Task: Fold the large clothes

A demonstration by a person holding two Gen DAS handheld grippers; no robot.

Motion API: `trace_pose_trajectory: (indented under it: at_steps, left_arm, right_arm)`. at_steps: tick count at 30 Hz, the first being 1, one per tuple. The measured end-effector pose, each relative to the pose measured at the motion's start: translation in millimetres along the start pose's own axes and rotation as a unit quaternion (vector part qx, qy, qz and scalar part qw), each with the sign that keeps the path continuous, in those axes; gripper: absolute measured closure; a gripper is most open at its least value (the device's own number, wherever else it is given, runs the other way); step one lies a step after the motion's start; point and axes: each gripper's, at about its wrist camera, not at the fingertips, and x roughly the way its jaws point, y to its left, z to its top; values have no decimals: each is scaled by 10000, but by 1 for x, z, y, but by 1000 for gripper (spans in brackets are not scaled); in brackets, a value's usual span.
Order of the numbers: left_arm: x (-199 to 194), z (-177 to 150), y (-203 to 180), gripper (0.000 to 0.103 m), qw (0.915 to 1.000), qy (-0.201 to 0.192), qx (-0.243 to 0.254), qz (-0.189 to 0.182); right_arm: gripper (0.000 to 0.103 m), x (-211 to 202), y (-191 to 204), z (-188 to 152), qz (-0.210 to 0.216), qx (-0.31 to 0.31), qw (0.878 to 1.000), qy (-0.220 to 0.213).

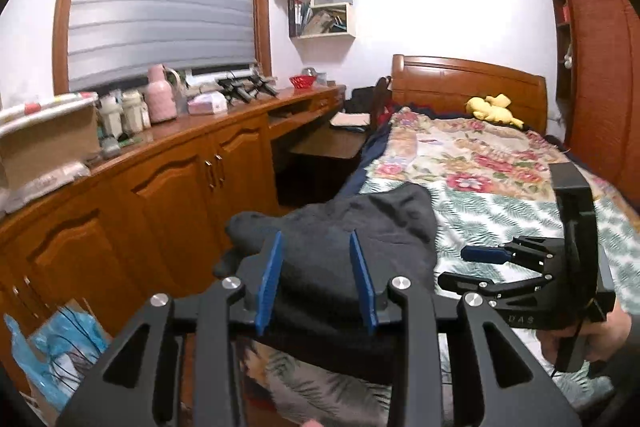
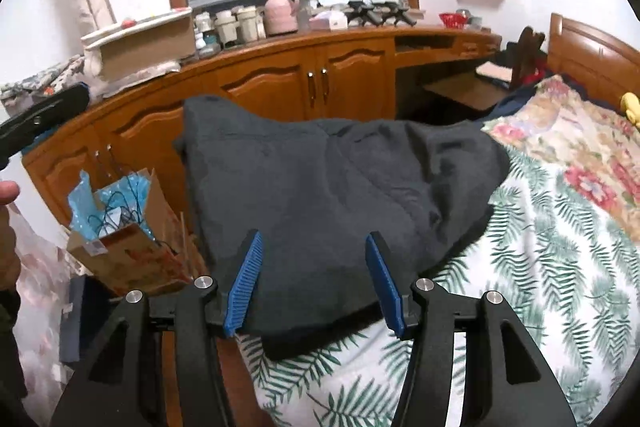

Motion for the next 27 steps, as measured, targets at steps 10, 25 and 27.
trace_pose_trajectory:
  at_steps: [10, 25, 27]
  left_arm:
    - [-8, -3, -35, 70, 9998, 102, 4, -150]
    - [0, -43, -143, 70, 9954, 409, 394, -769]
    - [-1, -49, -161, 70, 9947, 399, 426, -844]
  right_arm:
    - [30, -90, -19, -28, -391, 39, 9981, -484]
    - [25, -214, -60, -117, -1493, 585, 9845, -711]
    - [25, -230, -65, -130, -1735, 723, 9796, -711]
